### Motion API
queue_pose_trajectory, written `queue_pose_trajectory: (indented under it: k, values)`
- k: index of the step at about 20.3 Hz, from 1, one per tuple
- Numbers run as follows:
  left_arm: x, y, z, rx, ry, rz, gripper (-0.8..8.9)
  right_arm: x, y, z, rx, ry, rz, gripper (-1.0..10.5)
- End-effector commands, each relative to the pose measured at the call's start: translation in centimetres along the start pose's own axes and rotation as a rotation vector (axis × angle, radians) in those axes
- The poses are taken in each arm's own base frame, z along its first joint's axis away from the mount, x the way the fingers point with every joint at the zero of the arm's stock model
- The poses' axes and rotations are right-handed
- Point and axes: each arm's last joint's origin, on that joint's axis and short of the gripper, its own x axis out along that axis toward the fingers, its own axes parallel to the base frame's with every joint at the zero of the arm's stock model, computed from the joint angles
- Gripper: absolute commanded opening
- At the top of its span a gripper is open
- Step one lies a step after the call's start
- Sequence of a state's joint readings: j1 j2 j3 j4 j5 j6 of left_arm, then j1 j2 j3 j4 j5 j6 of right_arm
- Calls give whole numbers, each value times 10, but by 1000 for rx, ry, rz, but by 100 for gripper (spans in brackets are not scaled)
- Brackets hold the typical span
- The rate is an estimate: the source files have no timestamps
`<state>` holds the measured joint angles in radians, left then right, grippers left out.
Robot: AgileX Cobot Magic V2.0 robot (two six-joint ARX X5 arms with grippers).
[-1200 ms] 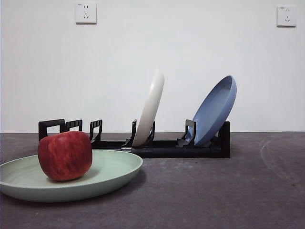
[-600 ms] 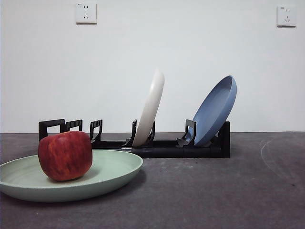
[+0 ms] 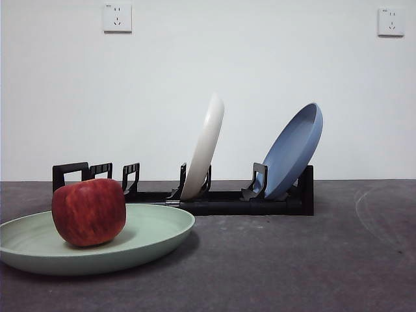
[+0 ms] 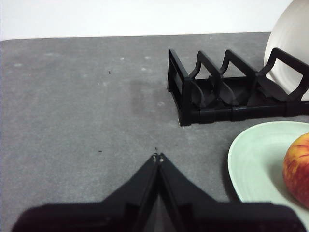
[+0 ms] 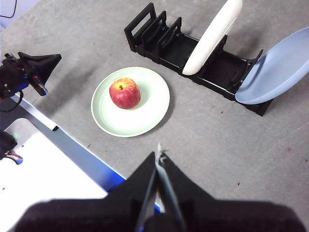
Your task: Take the green plate from the plate rack,put the plate on the table,take the apple from the table,put the apple in the plate
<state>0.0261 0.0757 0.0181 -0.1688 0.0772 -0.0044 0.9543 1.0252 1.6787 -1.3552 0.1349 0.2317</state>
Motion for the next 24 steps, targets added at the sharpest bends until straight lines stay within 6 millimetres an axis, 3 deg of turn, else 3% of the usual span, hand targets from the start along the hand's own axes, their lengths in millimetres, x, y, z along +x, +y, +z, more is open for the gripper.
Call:
queue_pose_trajectory:
  k: [1, 5, 9, 12, 14, 16, 19, 24]
  values:
    - [1, 0, -2, -4, 9, 2, -4, 1, -1, -3, -1, 27, -11, -1]
    - [2, 0, -3, -5, 27, 2, -4, 1, -1, -3, -23, 24, -23, -1]
    - [4, 1, -5, -7, 47, 3, -4, 3, -8, 4, -162, -64, -253, -1]
    - [5, 1, -6, -9, 66, 3, -4, 20, -21, 19, -193, -191, -389, -1]
    - [5, 1, -7, -10, 78, 3, -3, 38, -42, 20, -122, -243, -466, -1]
    - [6, 1, -8, -10, 90, 3, -4, 59, -68, 10, -52, -285, -450, -1]
    - [7, 1, -9, -12, 105, 3, -4, 91, -104, -22, 12, -352, -337, -1]
    - [8, 1, -10, -13, 123, 3, -4, 116, -126, -73, 41, -420, -372, -1]
